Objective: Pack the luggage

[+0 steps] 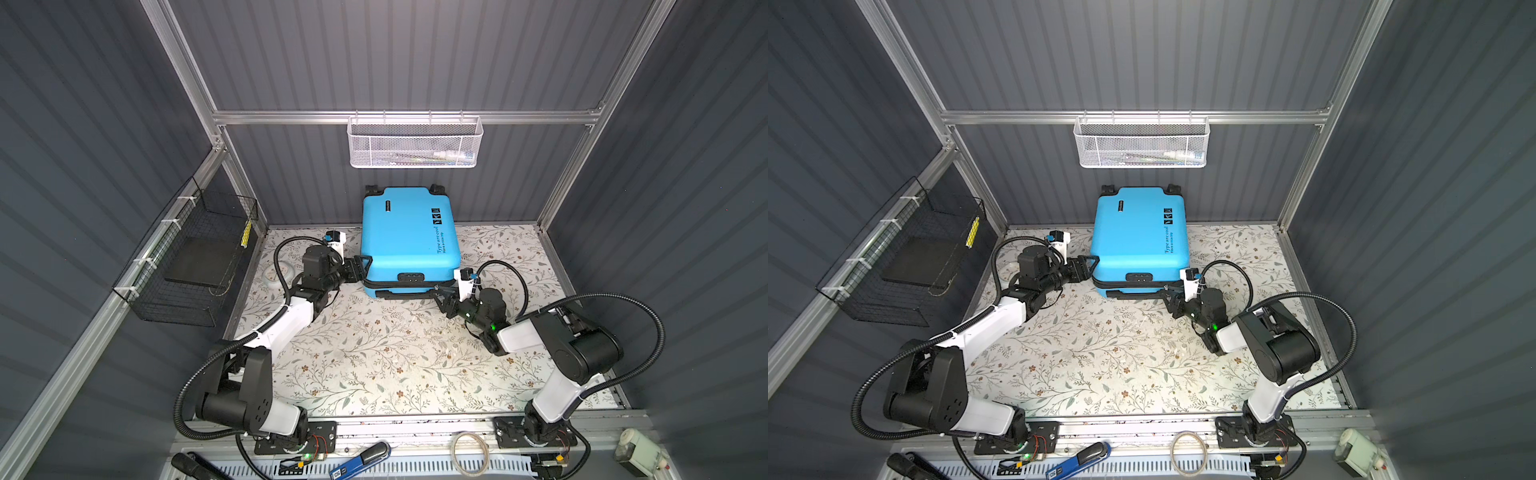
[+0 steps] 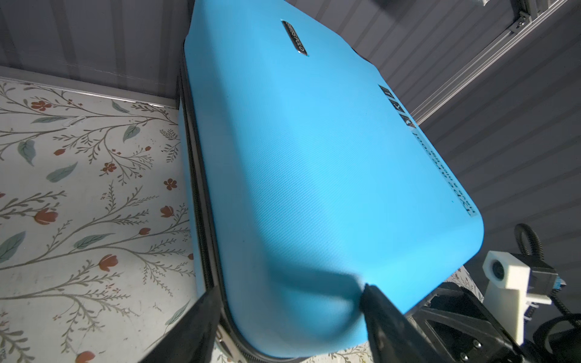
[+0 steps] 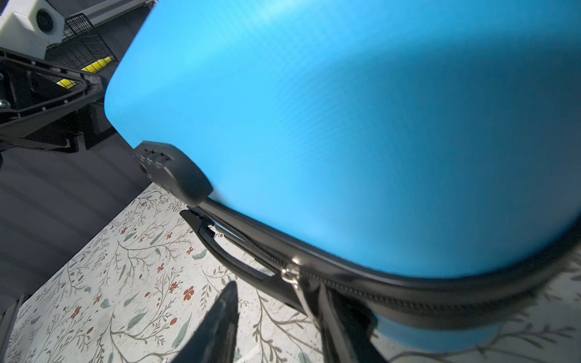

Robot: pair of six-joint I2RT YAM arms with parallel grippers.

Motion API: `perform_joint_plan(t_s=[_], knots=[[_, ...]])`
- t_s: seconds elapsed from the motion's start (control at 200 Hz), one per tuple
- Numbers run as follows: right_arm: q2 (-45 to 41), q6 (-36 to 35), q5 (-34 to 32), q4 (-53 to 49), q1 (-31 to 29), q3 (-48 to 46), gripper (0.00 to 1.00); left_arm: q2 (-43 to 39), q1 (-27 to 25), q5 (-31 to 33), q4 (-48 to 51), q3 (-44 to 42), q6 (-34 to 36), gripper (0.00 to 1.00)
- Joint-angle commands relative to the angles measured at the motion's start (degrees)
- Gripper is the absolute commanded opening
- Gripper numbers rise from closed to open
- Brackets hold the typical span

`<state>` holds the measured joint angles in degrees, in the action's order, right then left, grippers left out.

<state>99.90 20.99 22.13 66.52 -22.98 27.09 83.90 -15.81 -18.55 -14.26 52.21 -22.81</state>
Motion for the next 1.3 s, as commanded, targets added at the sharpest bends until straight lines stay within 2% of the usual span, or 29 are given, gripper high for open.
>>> perform_joint_plan(t_s=[0.0,0.235,0.26,0.465,0.705,0.905,1.105,1.246,1.296], knots=[[1.7,0.1,-0.2,0.9,0.0,1.2,0.43,2.1,0.0,0.1,0.4,0.2,-0.2,0.73],[2.9,0.2,-1.1,1.6,0.0,1.2,0.42,3.3,0.0,0.1,-0.7,0.4,-0.6,0.73],[3.0,0.3,-1.2,1.7,0.1,1.2,0.41,3.4,0.0,-1.6,-0.8,0.5,-0.6,0.73],[3.7,1.0,-1.3,2.5,0.0,2.0,0.26,3.7,0.0,-2.0,-1.0,0.5,-0.5,0.73],[4.7,2.3,-2.0,3.9,0.0,2.0,0.2,4.3,0.0,-2.6,-1.5,0.7,-0.7,0.73],[4.8,2.9,-2.3,4.6,-0.1,1.7,0.0,5.5,0.0,-2.7,-0.3,2.3,0.9,0.73],[2.8,2.3,-2.0,3.0,-0.8,1.4,0.0,7.7,-0.1,-5.4,-0.2,4.3,1.3,0.73],[1.1,1.1,-2.3,0.8,-3.6,1.6,0.0,9.4,-1.6,-7.6,1.4,5.5,2.7,0.73],[0.5,0.4,-4.9,-0.2,-4.8,1.7,0.0,9.8,-2.2,-8.5,1.3,5.5,2.7,0.73]])
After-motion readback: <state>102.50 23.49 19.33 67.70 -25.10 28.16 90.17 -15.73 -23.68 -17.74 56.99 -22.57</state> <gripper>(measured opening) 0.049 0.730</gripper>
